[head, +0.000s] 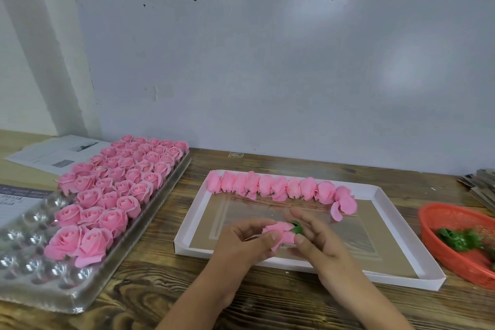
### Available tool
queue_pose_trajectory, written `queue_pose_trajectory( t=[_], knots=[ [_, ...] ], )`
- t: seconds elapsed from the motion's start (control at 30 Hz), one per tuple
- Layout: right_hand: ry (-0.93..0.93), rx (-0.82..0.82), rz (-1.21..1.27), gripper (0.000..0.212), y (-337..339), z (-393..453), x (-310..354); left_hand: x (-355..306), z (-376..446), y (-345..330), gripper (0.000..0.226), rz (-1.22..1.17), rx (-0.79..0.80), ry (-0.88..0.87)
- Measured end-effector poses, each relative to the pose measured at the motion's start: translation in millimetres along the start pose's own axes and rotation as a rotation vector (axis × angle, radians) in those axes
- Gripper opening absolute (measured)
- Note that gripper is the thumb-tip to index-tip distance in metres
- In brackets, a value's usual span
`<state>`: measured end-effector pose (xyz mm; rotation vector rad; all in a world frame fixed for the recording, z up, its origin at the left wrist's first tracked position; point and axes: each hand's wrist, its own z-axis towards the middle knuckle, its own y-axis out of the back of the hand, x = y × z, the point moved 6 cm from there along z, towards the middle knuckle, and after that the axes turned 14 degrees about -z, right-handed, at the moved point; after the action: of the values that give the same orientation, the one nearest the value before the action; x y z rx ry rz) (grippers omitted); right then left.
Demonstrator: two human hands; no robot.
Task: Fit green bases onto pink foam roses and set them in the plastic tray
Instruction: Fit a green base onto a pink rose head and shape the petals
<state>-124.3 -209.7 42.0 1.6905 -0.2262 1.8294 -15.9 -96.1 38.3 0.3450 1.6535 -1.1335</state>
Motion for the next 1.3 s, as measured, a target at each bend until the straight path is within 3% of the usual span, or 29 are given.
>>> queue_pose_trajectory(
  t=[0.43,0.67,1.3],
  knots=[
    [0.04,0.02,0.13,0.037,-4,1,2,2,0,-1,0.032,0.019,0.017,0.019],
    [0.029,-0.092,-0.025,0.035,7,2,2,-1,-1,-1,0.03,-0.005,0.022,0.023],
    [0.004,-0.023,0.026,0.039,8,-2,8,2,-1,-1,0.035,0.077,0.045,0.072]
  ],
)
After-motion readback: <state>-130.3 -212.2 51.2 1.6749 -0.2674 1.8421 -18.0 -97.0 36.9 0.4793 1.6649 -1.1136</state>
